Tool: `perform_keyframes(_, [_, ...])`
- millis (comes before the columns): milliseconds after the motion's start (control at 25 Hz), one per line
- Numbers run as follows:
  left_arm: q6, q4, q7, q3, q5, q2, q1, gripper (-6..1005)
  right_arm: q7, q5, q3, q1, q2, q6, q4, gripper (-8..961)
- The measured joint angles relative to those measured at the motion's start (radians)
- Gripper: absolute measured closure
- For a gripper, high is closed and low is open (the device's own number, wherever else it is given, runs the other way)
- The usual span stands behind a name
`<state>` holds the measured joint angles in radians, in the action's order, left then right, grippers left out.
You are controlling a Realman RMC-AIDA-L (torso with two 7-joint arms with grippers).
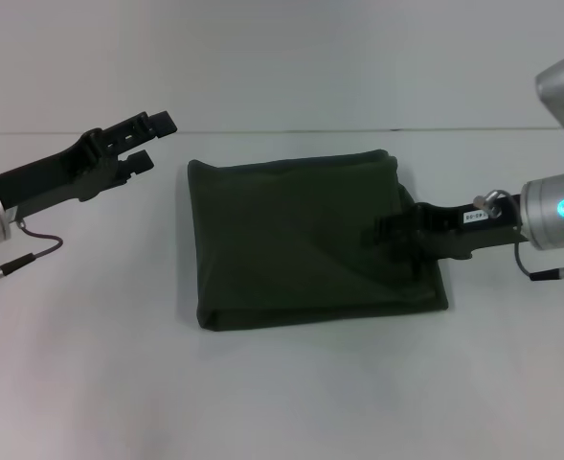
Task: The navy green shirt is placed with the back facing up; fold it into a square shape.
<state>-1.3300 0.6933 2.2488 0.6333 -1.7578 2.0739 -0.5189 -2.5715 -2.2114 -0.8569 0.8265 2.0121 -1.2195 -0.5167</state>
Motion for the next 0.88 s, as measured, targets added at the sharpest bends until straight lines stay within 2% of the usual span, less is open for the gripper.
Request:
perform_keyframes(120, [0.001,0.0,0.0,0.0,0.001,0.0,0.0,66,-0.034,-0.039,-0.042,0.006,0.003,0.068,0.009,301])
perform_keyframes(240, [0.001,0.0,0.0,-0.003,0.007,-0.001,0.004,67,-0.073,-0.086,-0.038,-0.002,-0.009,0.098,-0.013,301])
perform_keyframes(320, [-0.002,0.0,0.0,-0.01,0.009,-0.002,0.006,68,-0.078,-0.076,-0.013,-0.024,-0.016,0.072,-0.061,301])
perform_keyframes(440, [-0.005,0.0,0.001,-0.015,0.009,-0.003,0.011,69,-0.076,-0.039,0.021,-0.071,-0.015,0.005,-0.176,302])
perform_keyframes(560, [-0.025,-0.003,0.012,-0.012,0.005,-0.015,0.018,70,-0.059,0.01,0.051,-0.111,-0.021,-0.062,-0.257,302])
perform_keyframes(680, [-0.113,-0.021,0.045,0.014,-0.03,-0.05,0.022,71,0.04,0.077,0.113,-0.144,-0.043,-0.152,-0.266,302])
perform_keyframes(760, [-0.196,-0.039,0.088,0.022,-0.078,-0.073,0.026,72,0.135,0.138,0.161,-0.176,-0.048,-0.203,-0.262,302])
perform_keyframes(880, [-0.253,-0.051,0.157,0.022,-0.134,-0.075,0.046,73,0.27,0.229,0.222,-0.238,-0.045,-0.244,-0.261,302])
